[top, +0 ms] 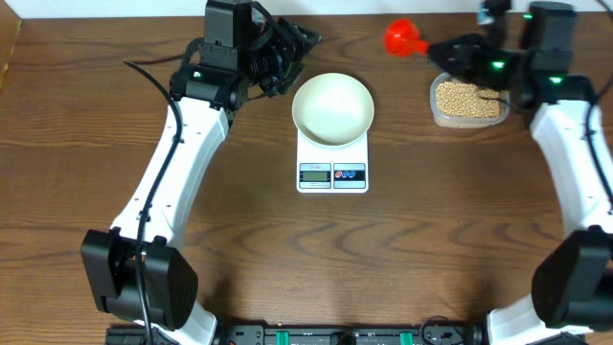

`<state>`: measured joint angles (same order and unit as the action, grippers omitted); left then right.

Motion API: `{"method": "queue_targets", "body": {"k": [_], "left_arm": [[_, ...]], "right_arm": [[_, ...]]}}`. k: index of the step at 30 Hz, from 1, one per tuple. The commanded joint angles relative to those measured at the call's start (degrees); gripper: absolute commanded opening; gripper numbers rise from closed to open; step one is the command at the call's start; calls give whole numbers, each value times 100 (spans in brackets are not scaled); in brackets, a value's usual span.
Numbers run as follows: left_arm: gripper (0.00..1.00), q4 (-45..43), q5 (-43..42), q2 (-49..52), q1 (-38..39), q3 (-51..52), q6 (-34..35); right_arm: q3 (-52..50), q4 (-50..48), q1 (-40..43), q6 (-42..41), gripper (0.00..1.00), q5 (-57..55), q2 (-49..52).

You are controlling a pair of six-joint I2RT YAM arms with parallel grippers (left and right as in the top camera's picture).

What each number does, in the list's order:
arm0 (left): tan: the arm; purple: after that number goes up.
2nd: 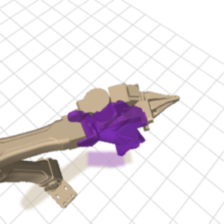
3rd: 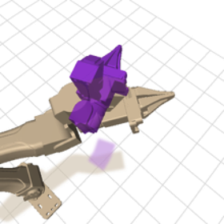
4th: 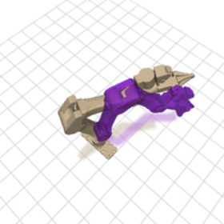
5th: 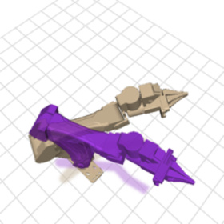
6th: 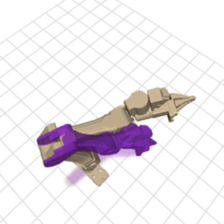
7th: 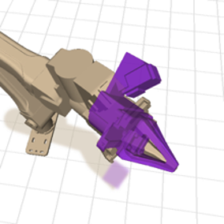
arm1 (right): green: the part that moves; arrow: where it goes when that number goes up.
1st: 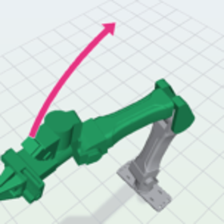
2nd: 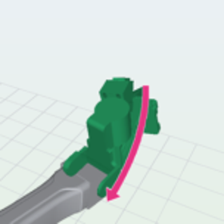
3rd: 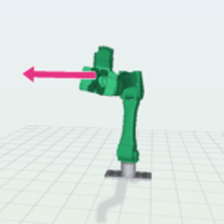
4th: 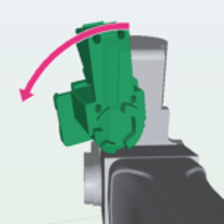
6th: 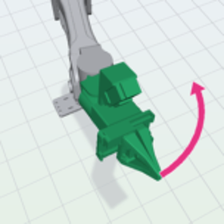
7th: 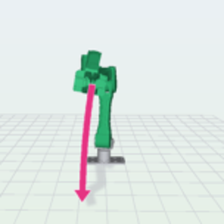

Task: Scoop item into bowl and weigh 50g on scale
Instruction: 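Carry the scoop with the right gripper over the soybean tub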

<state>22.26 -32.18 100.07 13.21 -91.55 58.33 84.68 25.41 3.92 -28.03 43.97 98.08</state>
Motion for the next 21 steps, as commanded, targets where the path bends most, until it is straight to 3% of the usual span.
{"method": "queue_targets", "body": {"k": [1,4,8,14,18,21], "left_arm": [[64,42,-131,-15,-120,-50,-2140],[64,369,-120,-15,-131,-50,-3008],[63,1211,127,-15,-61,-52,-3497],[43,2376,463,-39,267,-52,-3860],[23,2347,483,-133,422,-52,-3805],[15,2214,483,-219,422,-52,-3661]], "right_arm": [[83,328,363,605,1,-208,-577],[83,715,590,859,1,-614,-789],[83,964,721,975,1,-935,-890],[81,1064,813,1016,1,-1158,-887],[81,1067,815,1054,1,-1283,-887],[83,1099,815,1054,1,-1368,-887]]}}
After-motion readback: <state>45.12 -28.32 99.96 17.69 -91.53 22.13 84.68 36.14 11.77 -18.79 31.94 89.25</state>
